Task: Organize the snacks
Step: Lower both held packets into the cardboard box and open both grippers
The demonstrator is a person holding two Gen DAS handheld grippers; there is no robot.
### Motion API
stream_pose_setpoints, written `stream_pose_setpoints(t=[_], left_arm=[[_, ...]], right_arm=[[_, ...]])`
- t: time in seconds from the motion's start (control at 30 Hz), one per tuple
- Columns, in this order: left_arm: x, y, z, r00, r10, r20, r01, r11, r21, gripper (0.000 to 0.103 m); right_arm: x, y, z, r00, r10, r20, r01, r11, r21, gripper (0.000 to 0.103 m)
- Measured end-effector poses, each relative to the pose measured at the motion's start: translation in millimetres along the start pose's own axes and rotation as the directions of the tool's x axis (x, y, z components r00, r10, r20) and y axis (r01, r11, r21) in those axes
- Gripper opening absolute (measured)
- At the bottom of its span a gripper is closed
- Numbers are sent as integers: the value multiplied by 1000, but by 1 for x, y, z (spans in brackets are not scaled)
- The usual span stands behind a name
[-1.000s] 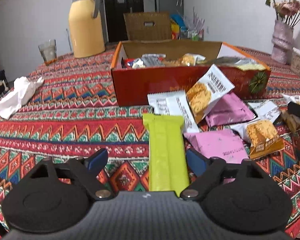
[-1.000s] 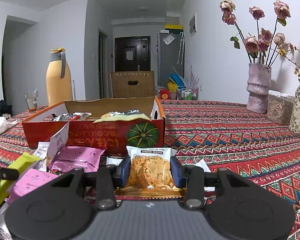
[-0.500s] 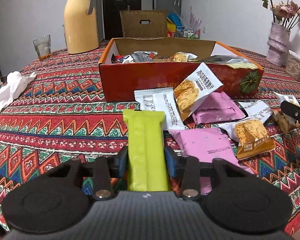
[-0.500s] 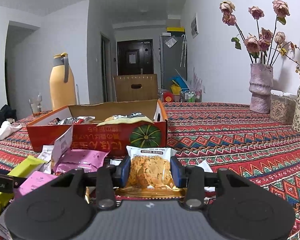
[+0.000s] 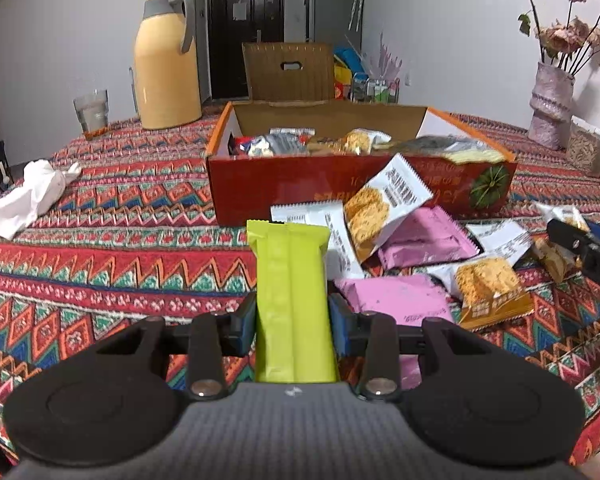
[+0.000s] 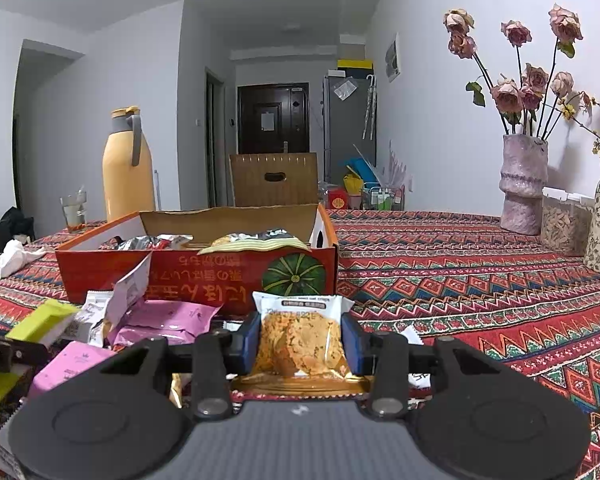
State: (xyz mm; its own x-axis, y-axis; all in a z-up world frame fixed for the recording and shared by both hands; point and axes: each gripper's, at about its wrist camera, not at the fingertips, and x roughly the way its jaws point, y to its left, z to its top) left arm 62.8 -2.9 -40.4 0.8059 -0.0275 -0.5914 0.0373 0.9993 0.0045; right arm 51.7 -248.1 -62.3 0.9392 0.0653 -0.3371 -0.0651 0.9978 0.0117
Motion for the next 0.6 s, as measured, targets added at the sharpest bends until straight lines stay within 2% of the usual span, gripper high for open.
stream_pose_setpoints(t=[0.2,0.6], left_arm=[[-13,1,16,998,-5,64,5,1000,-1,38],[-22,-6,68,980,-23,196,21,1000,11,38]], right_arm=[[-4,6,7,1000,16,11,-16,1000,-14,41],[1,29,56,991,45,123,-38,997,-62,41]])
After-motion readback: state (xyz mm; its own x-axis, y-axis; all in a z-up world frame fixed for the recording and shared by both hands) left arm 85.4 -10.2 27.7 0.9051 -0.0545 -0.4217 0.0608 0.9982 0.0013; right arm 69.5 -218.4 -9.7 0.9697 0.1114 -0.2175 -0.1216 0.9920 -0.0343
